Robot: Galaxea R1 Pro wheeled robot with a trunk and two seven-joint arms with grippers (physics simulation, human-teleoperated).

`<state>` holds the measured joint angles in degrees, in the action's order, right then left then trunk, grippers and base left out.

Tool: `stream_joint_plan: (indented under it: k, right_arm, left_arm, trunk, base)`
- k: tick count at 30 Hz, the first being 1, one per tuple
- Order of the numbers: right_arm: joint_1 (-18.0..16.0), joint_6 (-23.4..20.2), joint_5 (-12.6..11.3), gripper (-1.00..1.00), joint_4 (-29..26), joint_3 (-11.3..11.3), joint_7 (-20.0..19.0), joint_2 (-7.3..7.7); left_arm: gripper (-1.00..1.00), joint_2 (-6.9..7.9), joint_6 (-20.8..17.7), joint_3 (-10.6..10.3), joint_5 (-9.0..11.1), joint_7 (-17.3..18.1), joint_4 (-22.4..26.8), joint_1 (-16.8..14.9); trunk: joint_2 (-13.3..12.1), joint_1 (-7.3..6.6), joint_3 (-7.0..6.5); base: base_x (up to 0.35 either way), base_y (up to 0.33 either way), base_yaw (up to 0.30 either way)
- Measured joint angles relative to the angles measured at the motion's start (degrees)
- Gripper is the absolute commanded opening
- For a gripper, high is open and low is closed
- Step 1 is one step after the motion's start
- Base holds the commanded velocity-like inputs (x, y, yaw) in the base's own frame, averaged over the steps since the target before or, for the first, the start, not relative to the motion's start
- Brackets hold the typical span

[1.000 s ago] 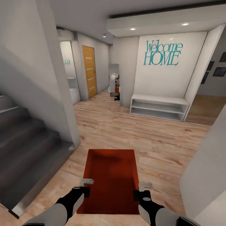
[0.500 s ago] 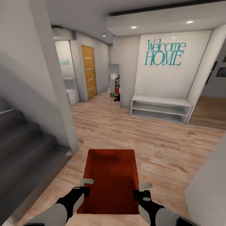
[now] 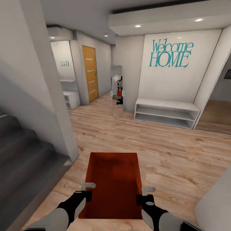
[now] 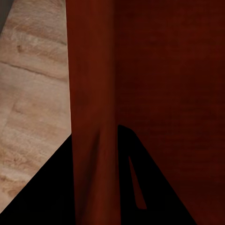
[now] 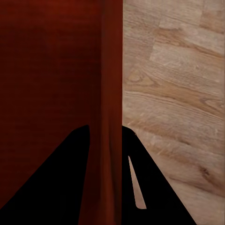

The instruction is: Move the two storage containers from the living room to the garage. In the garage, place one container on the floor and stack the other container on top of it (either order is fine).

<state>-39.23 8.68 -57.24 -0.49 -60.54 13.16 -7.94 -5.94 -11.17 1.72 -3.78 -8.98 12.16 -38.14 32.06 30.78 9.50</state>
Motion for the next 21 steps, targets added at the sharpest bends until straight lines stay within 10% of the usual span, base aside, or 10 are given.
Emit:
stream_joint_plan:
  k: [21]
  right_arm:
    - [0.0,0.0,0.0,-1.0,0.0,0.0,-0.1,0.03]
  left_arm:
    - [-1.0,-0.04,0.0,0.1,-0.1,0.0,0.0,0.0]
  trunk:
    - [0.0,0.0,0.0]
  base:
    - [0.322,0.0,0.0]
